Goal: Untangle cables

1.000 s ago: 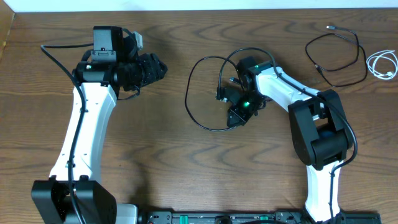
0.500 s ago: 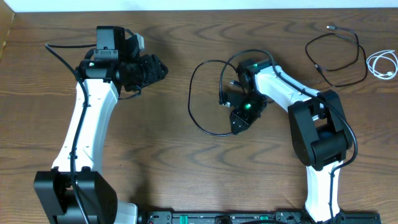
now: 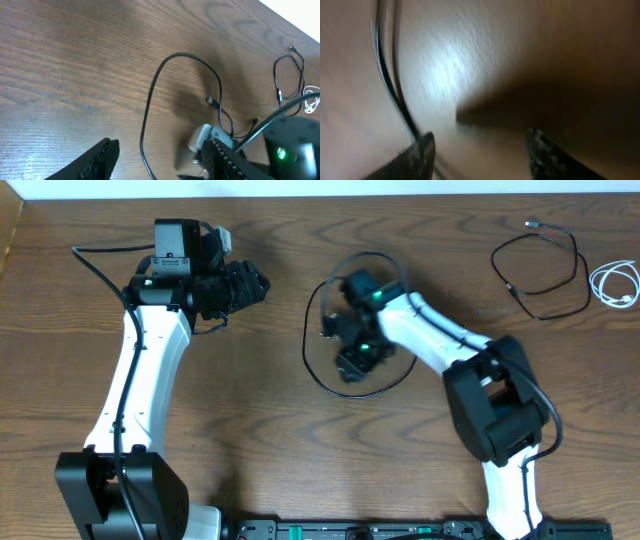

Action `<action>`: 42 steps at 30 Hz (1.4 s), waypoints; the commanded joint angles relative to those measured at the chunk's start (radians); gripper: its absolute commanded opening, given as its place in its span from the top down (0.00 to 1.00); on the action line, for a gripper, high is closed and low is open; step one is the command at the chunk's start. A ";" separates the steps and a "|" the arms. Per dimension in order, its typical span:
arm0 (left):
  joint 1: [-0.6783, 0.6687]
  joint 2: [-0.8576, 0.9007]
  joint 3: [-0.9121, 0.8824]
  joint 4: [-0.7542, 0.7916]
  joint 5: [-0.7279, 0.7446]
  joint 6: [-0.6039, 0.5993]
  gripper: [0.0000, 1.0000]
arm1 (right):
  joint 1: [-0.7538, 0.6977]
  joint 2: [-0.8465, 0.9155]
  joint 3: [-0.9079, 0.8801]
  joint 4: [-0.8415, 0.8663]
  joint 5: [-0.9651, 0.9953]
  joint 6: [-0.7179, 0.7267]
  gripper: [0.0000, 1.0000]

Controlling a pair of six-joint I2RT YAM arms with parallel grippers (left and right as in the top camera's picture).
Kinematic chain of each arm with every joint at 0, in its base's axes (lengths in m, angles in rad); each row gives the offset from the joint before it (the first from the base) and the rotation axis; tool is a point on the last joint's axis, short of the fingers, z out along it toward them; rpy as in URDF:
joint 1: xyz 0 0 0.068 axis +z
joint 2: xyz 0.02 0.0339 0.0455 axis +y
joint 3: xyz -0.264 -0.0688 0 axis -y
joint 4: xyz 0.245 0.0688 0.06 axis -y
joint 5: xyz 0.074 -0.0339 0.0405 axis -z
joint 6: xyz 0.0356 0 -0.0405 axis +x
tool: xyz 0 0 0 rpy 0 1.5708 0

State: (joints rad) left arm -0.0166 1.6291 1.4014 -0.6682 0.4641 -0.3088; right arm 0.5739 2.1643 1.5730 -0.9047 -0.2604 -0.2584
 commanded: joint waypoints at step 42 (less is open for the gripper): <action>0.150 0.006 0.008 -0.008 -0.013 -0.040 0.41 | 0.238 0.066 0.063 0.172 0.253 0.221 0.99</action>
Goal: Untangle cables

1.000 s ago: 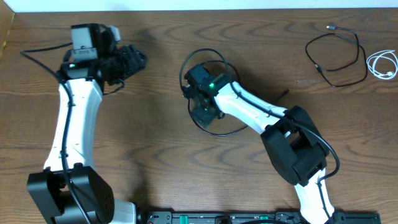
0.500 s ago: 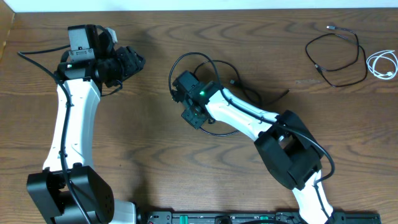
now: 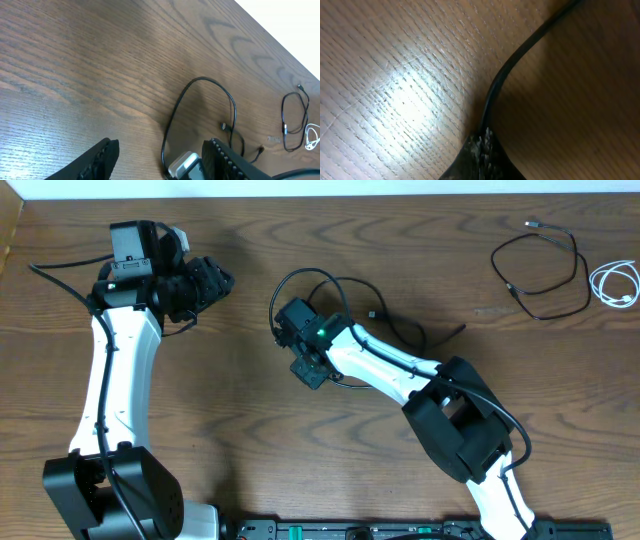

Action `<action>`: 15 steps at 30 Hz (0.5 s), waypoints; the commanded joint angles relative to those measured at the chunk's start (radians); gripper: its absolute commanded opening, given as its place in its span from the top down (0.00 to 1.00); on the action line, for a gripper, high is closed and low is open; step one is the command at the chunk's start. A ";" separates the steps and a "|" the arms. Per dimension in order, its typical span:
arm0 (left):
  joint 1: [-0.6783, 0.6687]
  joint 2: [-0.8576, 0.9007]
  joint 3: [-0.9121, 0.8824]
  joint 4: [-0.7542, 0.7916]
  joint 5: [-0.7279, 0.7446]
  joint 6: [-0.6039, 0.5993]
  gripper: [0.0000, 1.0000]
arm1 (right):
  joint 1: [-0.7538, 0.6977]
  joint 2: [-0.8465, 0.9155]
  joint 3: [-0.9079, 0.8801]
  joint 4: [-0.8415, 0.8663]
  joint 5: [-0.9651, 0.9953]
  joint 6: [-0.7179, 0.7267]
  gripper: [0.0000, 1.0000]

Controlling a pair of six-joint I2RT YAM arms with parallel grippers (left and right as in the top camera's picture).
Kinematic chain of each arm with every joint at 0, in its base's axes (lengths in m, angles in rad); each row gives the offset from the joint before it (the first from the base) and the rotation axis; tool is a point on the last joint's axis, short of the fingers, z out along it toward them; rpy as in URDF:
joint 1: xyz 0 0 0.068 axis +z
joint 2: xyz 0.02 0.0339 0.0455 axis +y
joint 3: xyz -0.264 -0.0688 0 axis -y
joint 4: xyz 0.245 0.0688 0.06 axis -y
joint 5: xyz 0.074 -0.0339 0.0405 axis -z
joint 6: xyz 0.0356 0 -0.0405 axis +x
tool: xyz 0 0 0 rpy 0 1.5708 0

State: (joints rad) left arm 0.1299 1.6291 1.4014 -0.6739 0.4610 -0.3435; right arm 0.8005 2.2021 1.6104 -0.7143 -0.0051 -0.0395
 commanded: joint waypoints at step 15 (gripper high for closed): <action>0.002 0.006 0.008 -0.040 0.138 0.026 0.40 | -0.274 0.014 0.712 -0.533 -0.486 0.016 0.99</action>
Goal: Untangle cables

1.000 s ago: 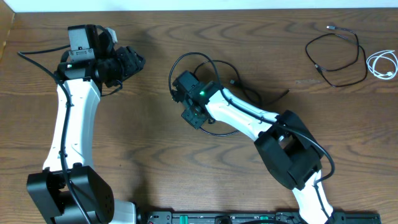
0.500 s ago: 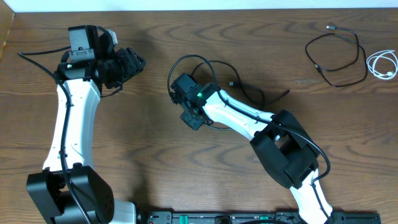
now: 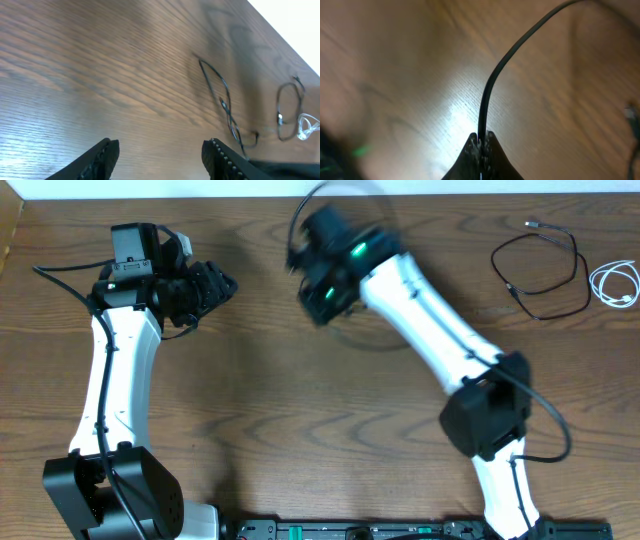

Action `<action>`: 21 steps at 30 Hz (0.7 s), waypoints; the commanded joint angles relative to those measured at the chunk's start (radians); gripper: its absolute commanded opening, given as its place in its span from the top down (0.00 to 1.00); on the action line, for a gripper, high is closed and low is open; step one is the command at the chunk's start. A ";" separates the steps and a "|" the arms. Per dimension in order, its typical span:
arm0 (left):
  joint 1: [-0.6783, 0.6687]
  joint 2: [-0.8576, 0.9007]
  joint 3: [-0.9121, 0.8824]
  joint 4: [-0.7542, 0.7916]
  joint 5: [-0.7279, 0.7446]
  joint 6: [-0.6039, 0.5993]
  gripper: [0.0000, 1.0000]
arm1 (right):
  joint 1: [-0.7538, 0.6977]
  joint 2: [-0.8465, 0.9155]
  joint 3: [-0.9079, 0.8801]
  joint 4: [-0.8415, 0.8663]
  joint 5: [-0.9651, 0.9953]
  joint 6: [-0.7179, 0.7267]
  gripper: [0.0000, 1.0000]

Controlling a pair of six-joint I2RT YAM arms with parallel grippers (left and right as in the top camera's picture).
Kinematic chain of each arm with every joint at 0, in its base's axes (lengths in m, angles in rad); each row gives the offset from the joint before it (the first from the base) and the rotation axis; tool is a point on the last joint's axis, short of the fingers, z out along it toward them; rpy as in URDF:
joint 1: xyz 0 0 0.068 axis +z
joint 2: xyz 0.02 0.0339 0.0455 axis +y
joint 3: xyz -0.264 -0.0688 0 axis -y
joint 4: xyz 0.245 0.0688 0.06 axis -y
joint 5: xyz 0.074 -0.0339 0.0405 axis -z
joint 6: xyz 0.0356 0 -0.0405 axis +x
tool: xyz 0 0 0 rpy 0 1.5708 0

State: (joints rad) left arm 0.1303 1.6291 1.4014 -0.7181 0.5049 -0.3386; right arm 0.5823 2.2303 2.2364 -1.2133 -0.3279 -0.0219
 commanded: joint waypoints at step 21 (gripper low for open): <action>-0.172 0.017 0.008 0.347 0.220 -0.673 0.18 | -0.130 -0.016 0.240 0.115 -0.443 0.093 0.99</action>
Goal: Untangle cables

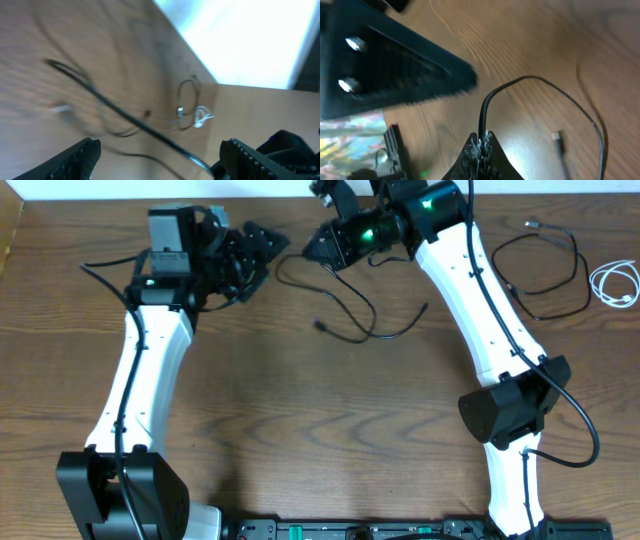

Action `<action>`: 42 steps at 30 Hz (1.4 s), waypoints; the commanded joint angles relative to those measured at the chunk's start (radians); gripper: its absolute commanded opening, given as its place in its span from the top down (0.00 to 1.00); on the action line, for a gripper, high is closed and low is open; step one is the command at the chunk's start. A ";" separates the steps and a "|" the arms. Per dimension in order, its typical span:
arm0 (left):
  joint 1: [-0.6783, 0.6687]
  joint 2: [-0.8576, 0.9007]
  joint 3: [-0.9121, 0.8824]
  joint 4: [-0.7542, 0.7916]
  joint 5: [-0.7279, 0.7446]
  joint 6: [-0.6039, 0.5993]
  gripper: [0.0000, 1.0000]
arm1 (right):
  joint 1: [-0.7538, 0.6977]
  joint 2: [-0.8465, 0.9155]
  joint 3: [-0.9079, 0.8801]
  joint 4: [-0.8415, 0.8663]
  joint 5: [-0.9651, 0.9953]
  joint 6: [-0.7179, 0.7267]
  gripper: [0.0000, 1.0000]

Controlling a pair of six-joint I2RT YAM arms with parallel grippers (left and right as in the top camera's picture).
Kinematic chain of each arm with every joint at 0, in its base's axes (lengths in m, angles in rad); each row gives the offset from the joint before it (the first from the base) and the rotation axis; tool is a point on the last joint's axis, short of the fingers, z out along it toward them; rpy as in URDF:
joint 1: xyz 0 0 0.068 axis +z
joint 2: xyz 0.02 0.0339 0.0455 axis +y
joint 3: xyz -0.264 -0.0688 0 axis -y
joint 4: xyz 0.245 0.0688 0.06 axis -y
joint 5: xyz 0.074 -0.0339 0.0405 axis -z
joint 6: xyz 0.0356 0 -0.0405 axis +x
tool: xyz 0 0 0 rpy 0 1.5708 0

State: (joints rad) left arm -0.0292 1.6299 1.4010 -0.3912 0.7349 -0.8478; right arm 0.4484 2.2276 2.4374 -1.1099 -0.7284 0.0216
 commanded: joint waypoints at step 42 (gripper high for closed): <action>-0.023 0.017 -0.177 -0.488 -0.691 0.364 0.36 | -0.005 -0.013 0.064 -0.215 0.397 0.051 0.85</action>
State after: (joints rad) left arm -0.0532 1.6344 1.2808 -0.8825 0.1078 -0.5243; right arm 0.4480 2.2276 2.4935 -1.3212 -0.3702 0.0906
